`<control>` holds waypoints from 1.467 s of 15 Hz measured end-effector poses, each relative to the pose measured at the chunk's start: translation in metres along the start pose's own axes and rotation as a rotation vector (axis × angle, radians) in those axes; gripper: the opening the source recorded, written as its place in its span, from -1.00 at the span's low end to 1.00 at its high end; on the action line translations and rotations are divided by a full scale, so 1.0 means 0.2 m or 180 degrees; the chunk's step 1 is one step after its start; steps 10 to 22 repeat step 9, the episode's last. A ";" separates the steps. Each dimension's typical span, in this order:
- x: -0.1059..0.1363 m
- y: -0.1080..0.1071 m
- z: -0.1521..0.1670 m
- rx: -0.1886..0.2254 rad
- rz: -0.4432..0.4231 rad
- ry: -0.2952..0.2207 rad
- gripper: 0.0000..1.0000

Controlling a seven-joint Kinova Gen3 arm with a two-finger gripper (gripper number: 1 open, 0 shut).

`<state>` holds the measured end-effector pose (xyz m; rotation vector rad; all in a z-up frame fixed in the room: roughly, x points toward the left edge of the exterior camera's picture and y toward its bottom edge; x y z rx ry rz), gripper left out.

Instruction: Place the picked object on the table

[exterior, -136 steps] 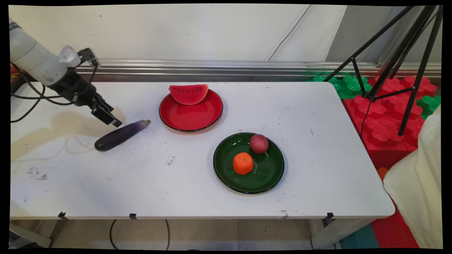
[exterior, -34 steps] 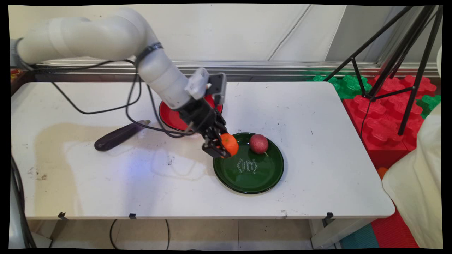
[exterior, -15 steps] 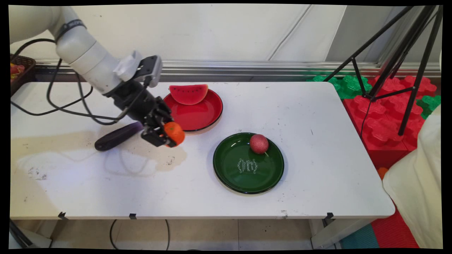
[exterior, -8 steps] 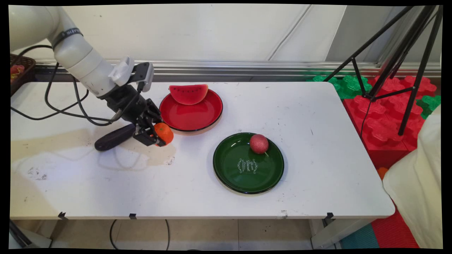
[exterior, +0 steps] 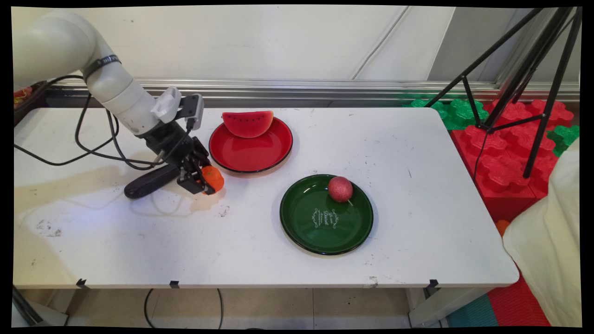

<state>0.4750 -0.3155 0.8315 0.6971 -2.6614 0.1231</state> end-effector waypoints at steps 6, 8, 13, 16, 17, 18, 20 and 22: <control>-0.06 -0.05 0.06 -0.0020 -0.0023 0.0003 1.00; -0.08 -0.06 0.07 -0.0026 -0.0031 0.0011 1.00; -0.09 -0.06 0.07 -0.0028 -0.0034 0.0014 1.00; -0.09 -0.06 0.07 -0.0028 -0.0034 0.0014 1.00; -0.09 -0.06 0.07 -0.0028 -0.0034 0.0014 1.00; -0.09 -0.06 0.07 -0.0028 -0.0034 0.0014 1.00; -0.09 -0.06 0.07 -0.0028 -0.0034 0.0014 1.00; -0.09 -0.06 0.07 -0.0028 -0.0034 0.0014 1.00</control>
